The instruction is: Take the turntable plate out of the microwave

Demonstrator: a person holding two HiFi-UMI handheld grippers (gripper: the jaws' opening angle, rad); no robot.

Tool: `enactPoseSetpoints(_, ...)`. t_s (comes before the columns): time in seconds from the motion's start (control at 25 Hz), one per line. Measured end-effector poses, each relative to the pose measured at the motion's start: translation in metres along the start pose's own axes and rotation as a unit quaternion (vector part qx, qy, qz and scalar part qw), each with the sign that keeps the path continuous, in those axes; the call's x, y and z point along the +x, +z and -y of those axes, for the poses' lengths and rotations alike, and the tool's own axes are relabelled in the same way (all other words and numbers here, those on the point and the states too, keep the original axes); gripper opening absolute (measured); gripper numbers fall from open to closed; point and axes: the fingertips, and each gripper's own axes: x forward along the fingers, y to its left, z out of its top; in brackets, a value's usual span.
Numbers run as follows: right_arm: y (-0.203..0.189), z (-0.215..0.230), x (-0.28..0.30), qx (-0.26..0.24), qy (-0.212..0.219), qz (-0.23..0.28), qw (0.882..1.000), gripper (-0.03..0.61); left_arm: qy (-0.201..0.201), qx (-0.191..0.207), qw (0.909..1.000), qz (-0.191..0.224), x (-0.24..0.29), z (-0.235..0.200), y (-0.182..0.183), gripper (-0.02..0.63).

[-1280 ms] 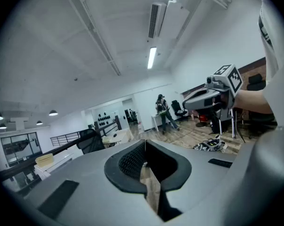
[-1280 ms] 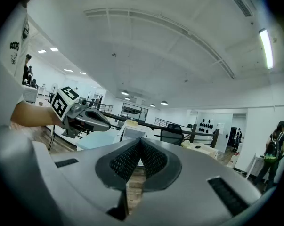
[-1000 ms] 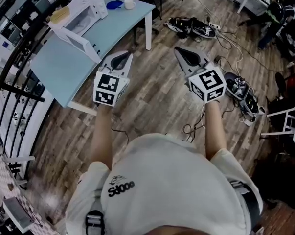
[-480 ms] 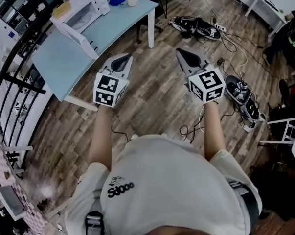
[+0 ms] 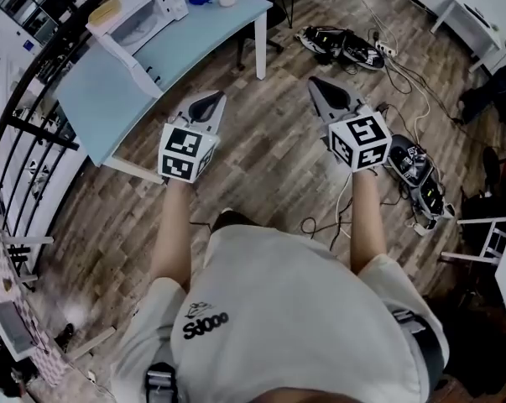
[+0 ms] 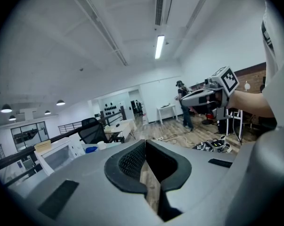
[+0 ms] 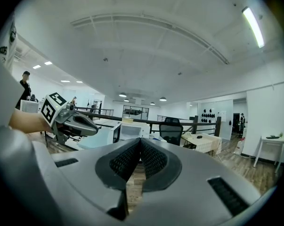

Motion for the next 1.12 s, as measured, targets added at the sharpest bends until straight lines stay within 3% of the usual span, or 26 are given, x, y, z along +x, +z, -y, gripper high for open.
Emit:
enactPoseSetpoints(0.2, -0.004, 0.017, 0.02, 0.002, -0.002, -0.002, 1.0, 0.006, 0.021, 0.01, 0.9997, -0.009, 0.02, -0.023, -0.003, 0.018)
enactPoseSetpoints(0.36, -0.007, 0.043, 0.052, 0.005, -0.023, 0.003, 1.0, 0.006, 0.009, 0.002, 1.0, -0.001, 0.057, -0.05, -0.007, 0.018)
enactPoseSetpoints(0.52, 0.001, 0.069, 0.091, 0.018, -0.041, 0.013, 0.999, 0.006, 0.009, -0.003, 0.9999, 0.007, 0.098, -0.097, -0.016, 0.02)
enactPoseSetpoints(0.64, 0.0, 0.091, 0.13, 0.014, -0.049, -0.009, 0.999, 0.006, -0.001, -0.007, 0.9998, 0.017, 0.138, -0.132, -0.012, 0.018)
enactPoseSetpoints(0.8, 0.011, 0.112, 0.193, 0.017, -0.033, -0.021, 0.999, 0.006, -0.009, -0.016, 0.9995, 0.025, 0.178, -0.183, -0.005, 0.018)
enactPoseSetpoints(1.12, 0.017, 0.123, 0.33, 0.035, 0.019, -0.033, 0.999, 0.006, 0.053, -0.079, 0.9951, 0.027, 0.217, -0.302, -0.03, 0.018)
